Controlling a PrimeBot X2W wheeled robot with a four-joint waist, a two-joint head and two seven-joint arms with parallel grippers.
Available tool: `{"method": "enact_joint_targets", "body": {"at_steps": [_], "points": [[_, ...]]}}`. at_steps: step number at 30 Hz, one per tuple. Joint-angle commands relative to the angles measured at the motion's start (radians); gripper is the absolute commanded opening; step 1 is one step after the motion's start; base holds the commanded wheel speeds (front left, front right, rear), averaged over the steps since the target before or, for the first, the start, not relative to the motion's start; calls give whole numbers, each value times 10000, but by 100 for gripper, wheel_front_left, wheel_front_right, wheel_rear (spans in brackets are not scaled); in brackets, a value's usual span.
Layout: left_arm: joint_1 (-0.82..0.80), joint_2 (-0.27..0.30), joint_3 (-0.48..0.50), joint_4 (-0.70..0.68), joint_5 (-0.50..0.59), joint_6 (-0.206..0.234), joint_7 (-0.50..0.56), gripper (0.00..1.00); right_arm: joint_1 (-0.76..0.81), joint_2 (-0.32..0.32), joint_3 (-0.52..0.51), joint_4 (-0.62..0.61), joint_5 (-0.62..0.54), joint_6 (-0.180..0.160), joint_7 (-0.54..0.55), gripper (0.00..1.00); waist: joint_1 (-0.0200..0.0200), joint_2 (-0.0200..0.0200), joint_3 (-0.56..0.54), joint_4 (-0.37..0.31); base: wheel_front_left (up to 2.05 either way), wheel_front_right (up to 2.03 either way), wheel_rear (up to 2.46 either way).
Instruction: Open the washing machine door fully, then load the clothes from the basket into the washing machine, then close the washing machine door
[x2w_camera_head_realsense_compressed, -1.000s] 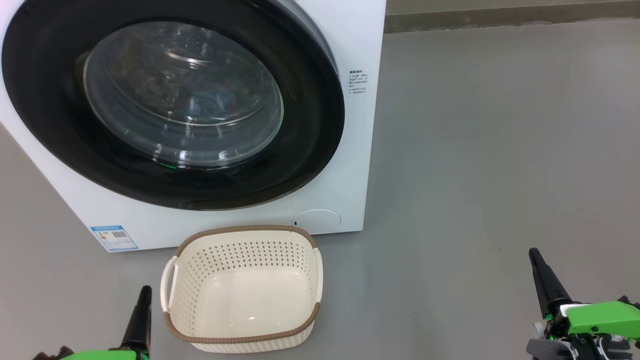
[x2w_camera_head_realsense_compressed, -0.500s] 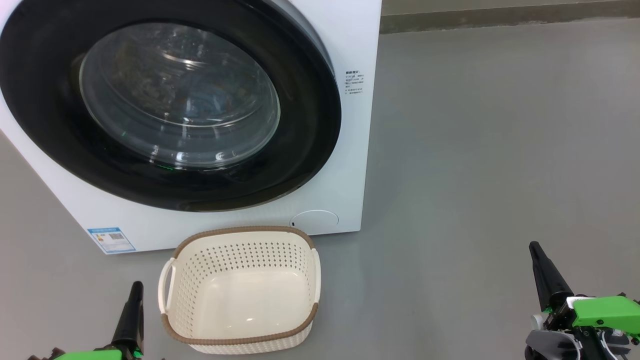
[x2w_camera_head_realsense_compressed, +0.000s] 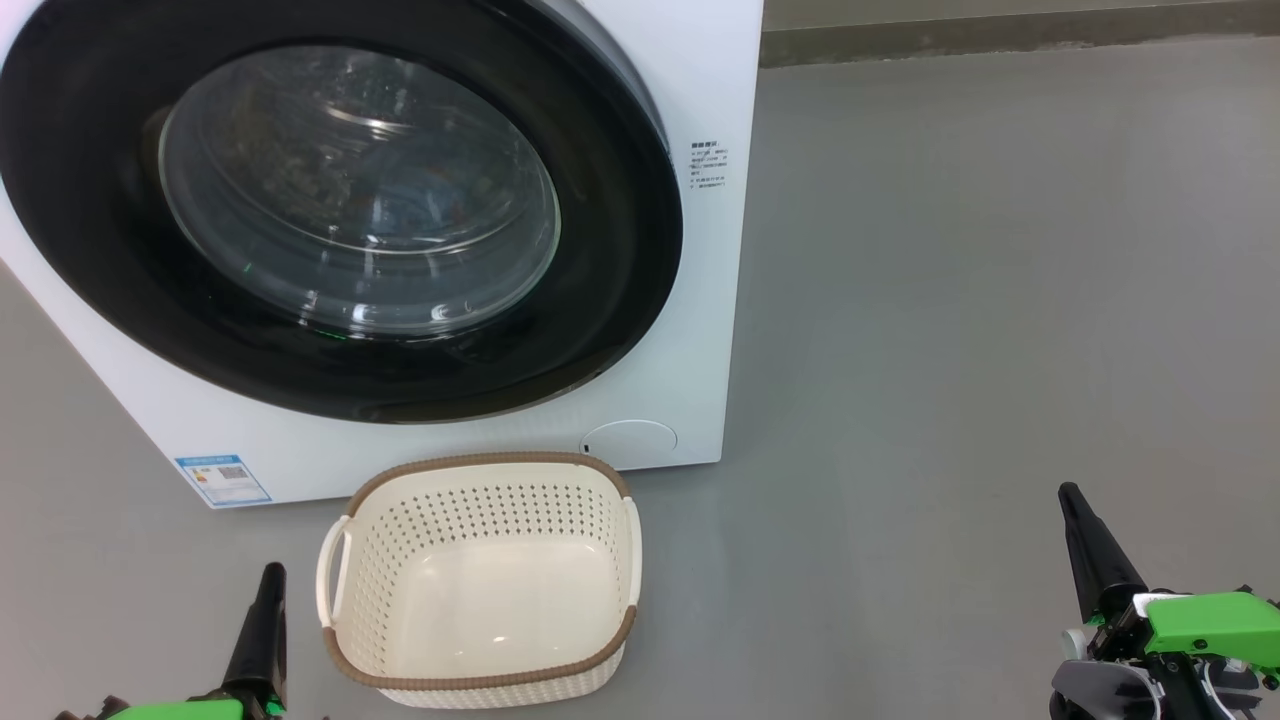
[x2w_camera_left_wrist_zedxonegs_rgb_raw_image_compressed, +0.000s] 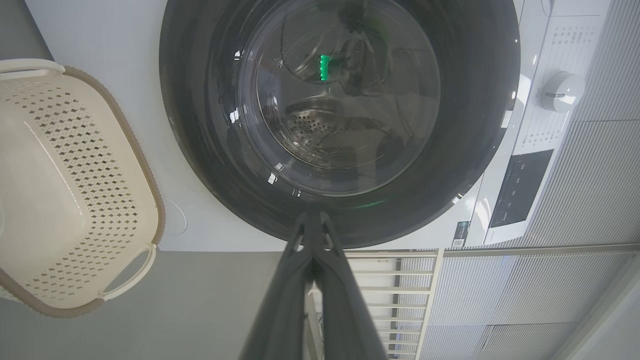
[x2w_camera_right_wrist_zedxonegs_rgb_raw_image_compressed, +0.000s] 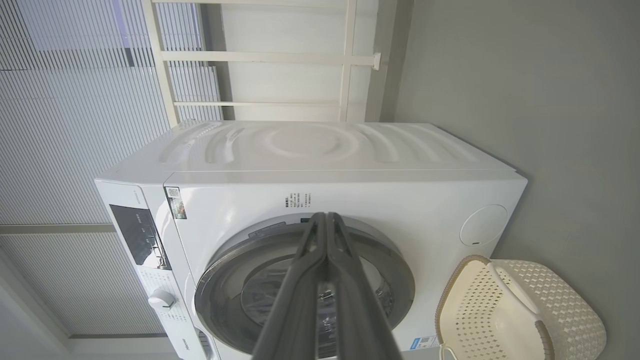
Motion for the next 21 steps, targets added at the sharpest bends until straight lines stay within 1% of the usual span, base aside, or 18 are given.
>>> {"method": "enact_joint_targets", "body": {"at_steps": [1, 21], "points": [[-421, 87, 342, -312, -98, -67, 48, 0, -440, -154, 202, -246, 57, 33, 73, 0, 0, 0, 0, 1, 0, 0, 0], [-421, 79, 354, -312, -88, -67, 57, 0, -440, -154, 202, -246, 57, 33, 72, 0, 0, 0, 0, 1, 0, 0, 0]]}}
